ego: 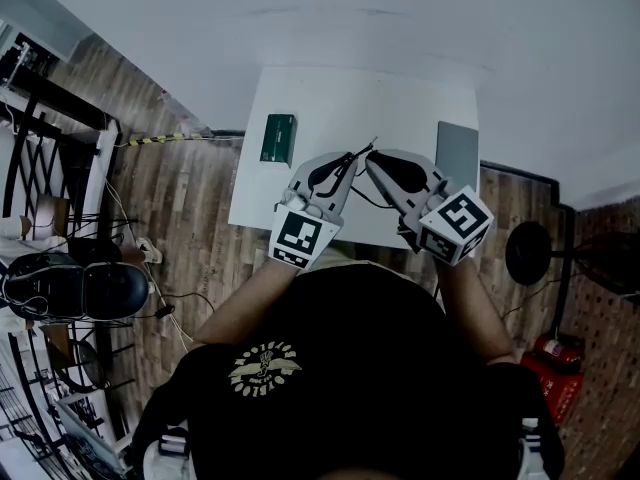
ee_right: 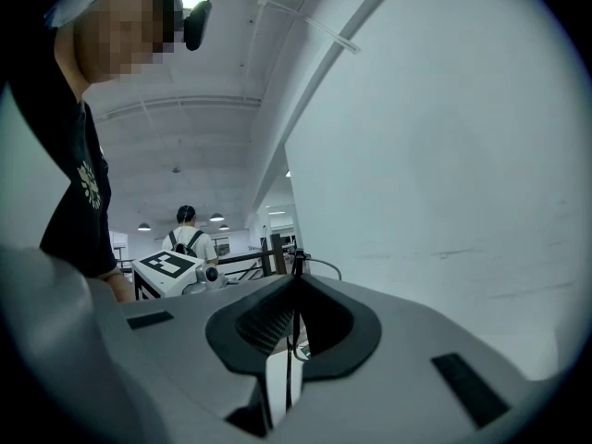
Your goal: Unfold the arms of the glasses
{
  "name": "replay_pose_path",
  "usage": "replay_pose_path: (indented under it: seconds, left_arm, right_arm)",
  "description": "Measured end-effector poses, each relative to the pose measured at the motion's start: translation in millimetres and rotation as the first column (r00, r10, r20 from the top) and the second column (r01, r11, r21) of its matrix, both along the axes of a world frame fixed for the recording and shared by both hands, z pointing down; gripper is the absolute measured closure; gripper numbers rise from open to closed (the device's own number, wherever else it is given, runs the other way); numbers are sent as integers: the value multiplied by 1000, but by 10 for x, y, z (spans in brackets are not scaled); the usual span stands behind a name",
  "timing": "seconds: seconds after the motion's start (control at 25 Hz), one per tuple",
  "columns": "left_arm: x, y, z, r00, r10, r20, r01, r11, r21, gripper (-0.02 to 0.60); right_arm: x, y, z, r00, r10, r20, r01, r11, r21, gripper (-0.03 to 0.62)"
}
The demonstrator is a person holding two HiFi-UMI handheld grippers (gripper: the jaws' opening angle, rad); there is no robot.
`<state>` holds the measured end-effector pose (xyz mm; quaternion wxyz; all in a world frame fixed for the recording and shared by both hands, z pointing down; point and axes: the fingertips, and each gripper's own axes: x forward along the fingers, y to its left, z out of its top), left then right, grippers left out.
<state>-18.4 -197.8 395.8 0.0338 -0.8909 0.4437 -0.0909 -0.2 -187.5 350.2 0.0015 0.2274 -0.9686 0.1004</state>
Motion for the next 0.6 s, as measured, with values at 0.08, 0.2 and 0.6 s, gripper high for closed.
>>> replay_pose_path:
  seconds: [0.08,0.2,0.6]
  left_arm:
    - [4,-6,-2,1000,12,16,-12,1000,7,561]
    - [35,-42,7,998,38,53,-38,999,13,561]
    - [59,-226,99,981,107,163,-113,993,29,561]
  right_arm:
    - [-3,7,-18,1000,0,13,0,1000,0,577]
    - [29,-24,-6,1000,11,16,-10,1000,-11,577]
    - [108,-206,160,997,36,-65,-39,999,-38,577]
